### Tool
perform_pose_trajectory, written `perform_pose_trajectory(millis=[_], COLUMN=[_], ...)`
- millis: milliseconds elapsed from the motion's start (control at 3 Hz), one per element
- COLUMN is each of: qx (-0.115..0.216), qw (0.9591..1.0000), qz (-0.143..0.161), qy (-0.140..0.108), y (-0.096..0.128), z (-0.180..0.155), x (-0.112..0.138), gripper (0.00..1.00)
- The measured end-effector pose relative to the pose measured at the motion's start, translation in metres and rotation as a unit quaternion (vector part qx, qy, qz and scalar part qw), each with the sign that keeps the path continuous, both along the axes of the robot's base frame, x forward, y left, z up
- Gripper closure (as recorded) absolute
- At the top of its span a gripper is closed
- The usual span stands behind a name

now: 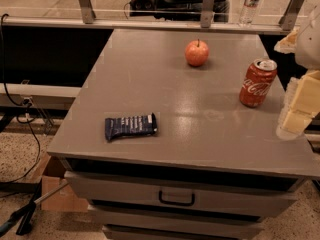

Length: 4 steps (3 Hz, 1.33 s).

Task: Move apple near rxbar blueberry

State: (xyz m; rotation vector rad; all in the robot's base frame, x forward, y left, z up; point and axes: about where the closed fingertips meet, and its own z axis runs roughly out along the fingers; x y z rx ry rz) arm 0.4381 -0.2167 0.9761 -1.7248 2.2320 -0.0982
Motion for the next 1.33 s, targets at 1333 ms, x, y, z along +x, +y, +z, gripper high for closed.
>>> perform_pose_trajectory(millis=[1333], qx=[0.080], qw=[0.9915], qz=[-0.067], qy=[-0.077], y=[0.008], z=[0.006], x=[0.123], gripper=[0.00])
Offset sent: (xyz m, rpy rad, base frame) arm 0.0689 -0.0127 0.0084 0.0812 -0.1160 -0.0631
